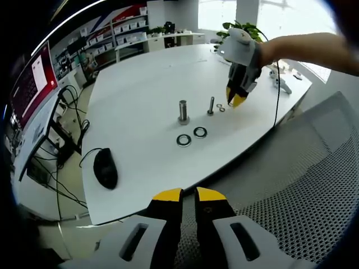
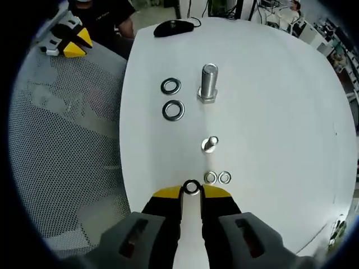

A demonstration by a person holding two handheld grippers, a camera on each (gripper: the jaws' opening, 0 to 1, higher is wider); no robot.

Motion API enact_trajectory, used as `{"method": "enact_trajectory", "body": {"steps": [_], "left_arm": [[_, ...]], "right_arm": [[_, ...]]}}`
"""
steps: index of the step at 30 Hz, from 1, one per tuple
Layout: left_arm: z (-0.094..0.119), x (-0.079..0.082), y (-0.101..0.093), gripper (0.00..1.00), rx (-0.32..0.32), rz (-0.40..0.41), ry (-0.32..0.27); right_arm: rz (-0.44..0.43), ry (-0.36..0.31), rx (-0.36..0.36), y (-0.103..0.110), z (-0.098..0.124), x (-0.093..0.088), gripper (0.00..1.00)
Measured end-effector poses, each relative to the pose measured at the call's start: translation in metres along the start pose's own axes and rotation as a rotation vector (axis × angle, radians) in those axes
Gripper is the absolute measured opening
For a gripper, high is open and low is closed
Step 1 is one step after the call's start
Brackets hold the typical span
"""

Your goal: Place the washer onto the threaded stud by aligning its center hole with the stud, sliding it down to the base, and recovering from edge contact or off-axis alignment until the washer reaches the visible bottom stop.

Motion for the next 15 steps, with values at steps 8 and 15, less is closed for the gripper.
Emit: {"method": "enact_trajectory", "body": {"steps": [8,15], "left_arm": [[0.000,0.000,0.000,0.06,0.000,0.001,0.001],[0.000,0.001,0.000,0.06,0.001,0.002,0.001]], "right_arm": [[0.025,-0.027,-0.008,-0.005,0.016,0.019,0.14],[0.058,-0.044,-0.021,-0.004,0.022,0.035,0.14]]}}
Point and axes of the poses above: the point that each gripper's makers call its tool centre point, and the gripper's own axes: z roughly backward along the fingers, y roughly to its left, x roughly out of its top, the point moved 5 cm from there along z, roughly backward along the fingers, and after that the axes turned 15 degrees about -z, right-handed, at the moved point
